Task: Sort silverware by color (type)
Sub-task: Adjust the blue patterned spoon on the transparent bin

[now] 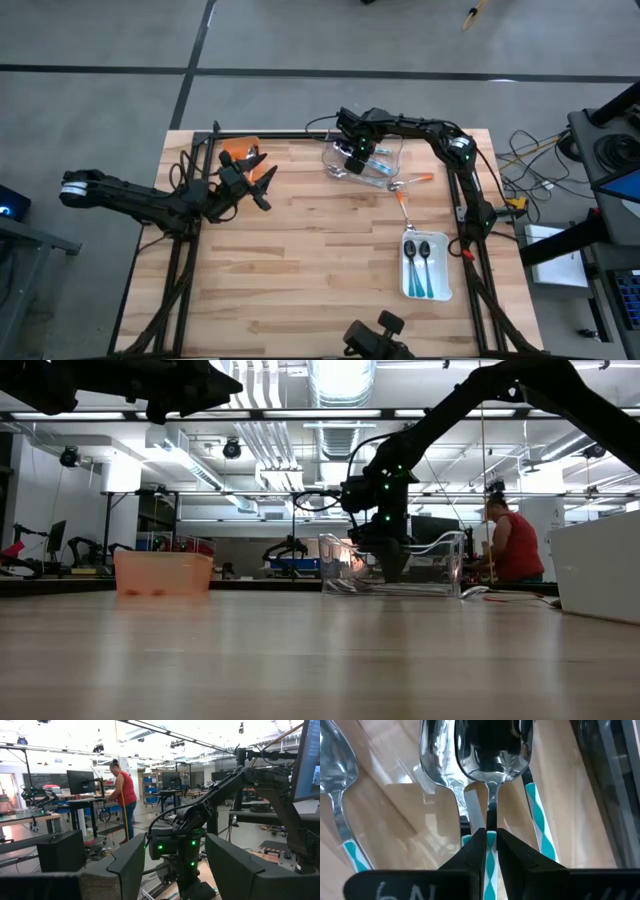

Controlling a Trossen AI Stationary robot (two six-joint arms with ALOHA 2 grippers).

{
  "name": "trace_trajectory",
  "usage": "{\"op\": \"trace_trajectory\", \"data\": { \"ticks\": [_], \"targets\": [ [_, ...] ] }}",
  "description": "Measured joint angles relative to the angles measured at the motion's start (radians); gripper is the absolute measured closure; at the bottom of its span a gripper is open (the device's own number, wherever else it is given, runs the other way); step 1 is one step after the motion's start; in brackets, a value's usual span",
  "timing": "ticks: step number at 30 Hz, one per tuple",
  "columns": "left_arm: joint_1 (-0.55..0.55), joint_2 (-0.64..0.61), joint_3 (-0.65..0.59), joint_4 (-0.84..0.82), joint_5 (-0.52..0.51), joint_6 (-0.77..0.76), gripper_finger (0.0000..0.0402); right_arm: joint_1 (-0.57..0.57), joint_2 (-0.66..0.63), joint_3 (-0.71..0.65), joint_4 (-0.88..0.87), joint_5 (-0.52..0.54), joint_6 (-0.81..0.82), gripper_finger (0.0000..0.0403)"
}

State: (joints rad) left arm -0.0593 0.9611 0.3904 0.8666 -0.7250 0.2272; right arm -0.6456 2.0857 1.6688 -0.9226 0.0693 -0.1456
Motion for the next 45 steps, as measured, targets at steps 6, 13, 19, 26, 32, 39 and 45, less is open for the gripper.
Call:
{"op": "trace_trajectory", "data": {
  "ticks": [6, 13, 19, 26, 32, 39, 45],
  "targets": [
    [0.0, 0.0, 0.0, 0.0, 0.0, 0.0, 0.0213, 0.006, 0.0, 0.005, -0.004, 0.001, -0.012, 0.037],
    [0.0, 0.0, 0.0, 0.0, 0.0, 0.0, 0.0213, 0.029, 0.0, 0.01, -0.006, -0.052, -0.037, 0.037],
    [0.0, 0.0, 0.0, 0.0, 0.0, 0.0, 0.0213, 0.032, 0.0, 0.011, -0.006, -0.051, -0.04, 0.037],
    [0.0, 0.0, 0.0, 0.0, 0.0, 0.0, 0.0213, 0.035, -0.006, 0.013, -0.007, -0.172, -0.072, 0.037],
    [0.0, 0.0, 0.0, 0.0, 0.0, 0.0, 0.0213, 0.035, -0.006, 0.012, 0.0, -0.081, -0.067, 0.037],
    [0.0, 0.0, 0.0, 0.0, 0.0, 0.0, 0.0213, 0.037, -0.009, 0.011, 0.002, -0.072, -0.108, 0.0369],
    [0.0, 0.0, 0.0, 0.0, 0.0, 0.0, 0.0213, 0.037, -0.009, 0.011, 0.011, -0.07, -0.09, 0.0352]
  ]
}}
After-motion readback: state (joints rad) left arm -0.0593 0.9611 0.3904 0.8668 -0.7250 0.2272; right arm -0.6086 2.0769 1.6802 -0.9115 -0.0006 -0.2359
